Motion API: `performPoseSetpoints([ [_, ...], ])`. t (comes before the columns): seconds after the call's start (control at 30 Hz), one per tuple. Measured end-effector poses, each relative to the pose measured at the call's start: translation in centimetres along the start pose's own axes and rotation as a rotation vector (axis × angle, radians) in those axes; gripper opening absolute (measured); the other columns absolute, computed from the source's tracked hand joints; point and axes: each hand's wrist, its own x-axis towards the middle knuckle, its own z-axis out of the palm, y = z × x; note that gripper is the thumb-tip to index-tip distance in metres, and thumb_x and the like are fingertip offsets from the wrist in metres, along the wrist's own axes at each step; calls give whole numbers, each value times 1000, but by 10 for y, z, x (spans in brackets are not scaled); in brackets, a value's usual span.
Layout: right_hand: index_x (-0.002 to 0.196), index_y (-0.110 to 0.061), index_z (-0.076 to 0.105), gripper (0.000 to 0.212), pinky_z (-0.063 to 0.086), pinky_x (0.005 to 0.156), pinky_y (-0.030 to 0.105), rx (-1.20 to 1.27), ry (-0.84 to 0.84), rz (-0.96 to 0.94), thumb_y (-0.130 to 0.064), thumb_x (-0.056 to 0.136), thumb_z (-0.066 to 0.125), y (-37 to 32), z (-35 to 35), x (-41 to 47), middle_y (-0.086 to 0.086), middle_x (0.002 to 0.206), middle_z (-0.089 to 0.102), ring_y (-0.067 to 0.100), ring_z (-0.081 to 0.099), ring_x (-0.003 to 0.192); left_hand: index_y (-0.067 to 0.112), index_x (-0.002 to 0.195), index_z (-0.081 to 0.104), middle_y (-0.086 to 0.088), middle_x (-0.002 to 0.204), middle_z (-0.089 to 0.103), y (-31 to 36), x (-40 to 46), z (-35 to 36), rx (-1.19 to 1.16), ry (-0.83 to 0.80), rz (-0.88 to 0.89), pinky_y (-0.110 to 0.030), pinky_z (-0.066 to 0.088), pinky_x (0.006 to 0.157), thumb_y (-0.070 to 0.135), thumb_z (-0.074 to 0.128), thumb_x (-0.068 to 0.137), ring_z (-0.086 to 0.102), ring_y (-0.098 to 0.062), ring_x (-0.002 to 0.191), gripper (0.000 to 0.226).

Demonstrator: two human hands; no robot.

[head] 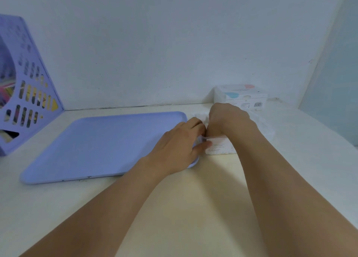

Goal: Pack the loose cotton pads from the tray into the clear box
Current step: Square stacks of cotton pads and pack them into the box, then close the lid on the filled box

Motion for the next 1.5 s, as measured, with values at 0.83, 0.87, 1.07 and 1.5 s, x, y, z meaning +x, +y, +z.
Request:
performPoseSetpoints([
  [0.83, 92, -9, 75, 27, 56, 82, 30, 539, 528, 233, -32, 84, 63, 81, -37, 15, 13, 96, 76, 31, 71, 93, 20, 108, 58, 12, 105, 56, -4, -5, 0, -178, 77, -40, -31, 48, 83, 43, 60, 97, 54, -6, 96, 25],
  [0.87, 102, -7, 73, 33, 51, 87, 32, 522, 542, 317, -35, 86, 64, 97, -35, 17, 15, 106, 74, 34, 68, 102, 21, 109, 57, 12, 108, 56, -3, -5, 0, -214, 75, -62, -29, 48, 86, 43, 57, 98, 55, -6, 101, 24],
  [1.07, 119, -10, 65, 52, 48, 78, 34, 801, -28, 307, -55, 100, 49, 111, 1, 26, 8, 102, 69, 27, 65, 90, 27, 146, 43, 14, 154, 35, 7, 9, -2, -388, 159, -293, -25, 35, 115, 41, 46, 103, 33, -2, 141, 45],
  [1.5, 127, -41, 53, 50, 26, 118, 48, 231, -43, -219, -59, 103, 13, 97, 12, 19, 5, 139, 51, 24, 42, 133, 8, 160, -4, -8, 169, -11, 38, 91, 21, 279, -478, -445, -46, -5, 125, 42, 11, 107, -12, -21, 155, 65],
])
